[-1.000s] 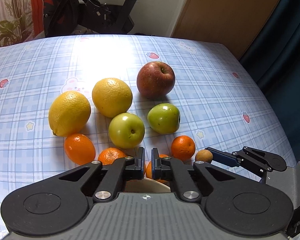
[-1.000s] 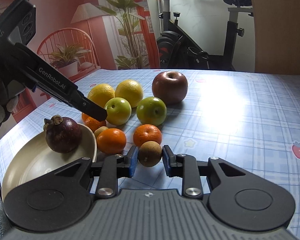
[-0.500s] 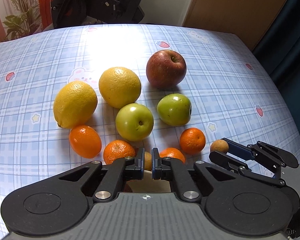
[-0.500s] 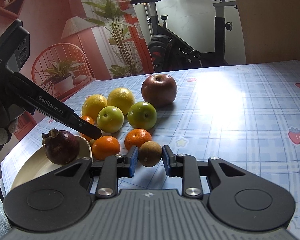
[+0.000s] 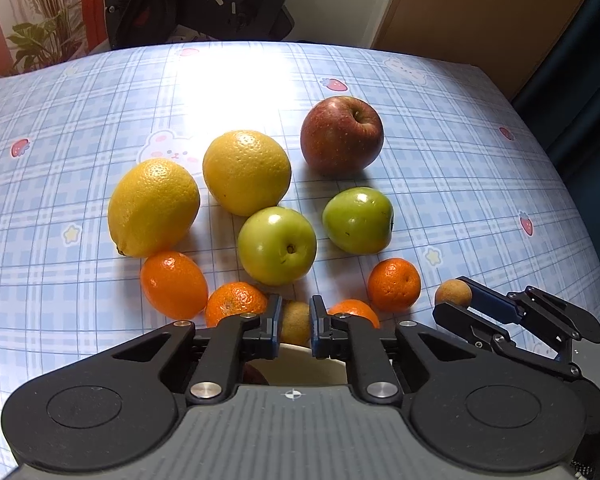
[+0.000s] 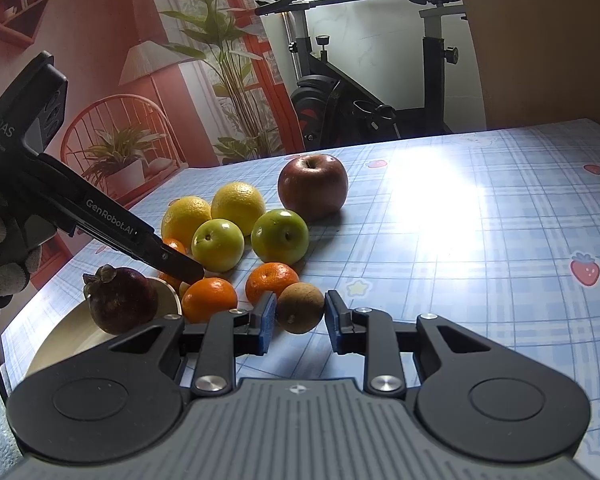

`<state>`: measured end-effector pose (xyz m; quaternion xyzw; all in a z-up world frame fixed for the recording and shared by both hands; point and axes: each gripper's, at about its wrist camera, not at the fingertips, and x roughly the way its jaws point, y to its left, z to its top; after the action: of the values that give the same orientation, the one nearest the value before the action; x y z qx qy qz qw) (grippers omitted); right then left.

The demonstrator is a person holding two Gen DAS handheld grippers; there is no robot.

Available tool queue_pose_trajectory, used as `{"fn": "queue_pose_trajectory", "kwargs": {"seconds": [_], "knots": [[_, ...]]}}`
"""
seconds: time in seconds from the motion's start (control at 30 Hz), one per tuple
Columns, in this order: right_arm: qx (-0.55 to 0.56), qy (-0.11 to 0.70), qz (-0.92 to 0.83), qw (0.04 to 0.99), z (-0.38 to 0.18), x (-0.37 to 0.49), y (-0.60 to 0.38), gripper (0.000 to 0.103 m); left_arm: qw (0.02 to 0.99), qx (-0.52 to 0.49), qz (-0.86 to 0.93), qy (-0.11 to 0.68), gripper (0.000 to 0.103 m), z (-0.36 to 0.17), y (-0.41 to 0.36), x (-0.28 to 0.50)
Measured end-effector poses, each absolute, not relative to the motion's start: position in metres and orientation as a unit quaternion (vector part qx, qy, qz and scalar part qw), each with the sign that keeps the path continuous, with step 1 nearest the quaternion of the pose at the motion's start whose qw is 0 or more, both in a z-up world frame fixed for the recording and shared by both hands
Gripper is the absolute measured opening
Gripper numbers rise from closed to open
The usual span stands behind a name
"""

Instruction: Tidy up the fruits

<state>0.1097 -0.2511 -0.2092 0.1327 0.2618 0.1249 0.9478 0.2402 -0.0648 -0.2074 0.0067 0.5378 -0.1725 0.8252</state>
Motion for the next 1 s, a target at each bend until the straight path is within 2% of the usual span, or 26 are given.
{"fn": "queue_pose_trajectory", "kwargs": {"seconds": [0.23,0.4,1.0], "knots": [[0.135,0.263,0.115,0.948,-0.209,0.11,-0.252,0.029,0.825,0.007,-0.18,0.535,0.018,-0.21,-0.063,0.24],[0.138,0.264,0.113,0.948,-0.209,0.11,-0.253,0.029,0.821,0.006,-0.179,0.543,0.025,-0.215,-0.062,0.243],[0.139,0.264,0.111,0.948,-0.21,0.11,-0.252,0.029,0.836,0.004,-0.173,0.521,0.025,-0.208,-0.061,0.239]]}}
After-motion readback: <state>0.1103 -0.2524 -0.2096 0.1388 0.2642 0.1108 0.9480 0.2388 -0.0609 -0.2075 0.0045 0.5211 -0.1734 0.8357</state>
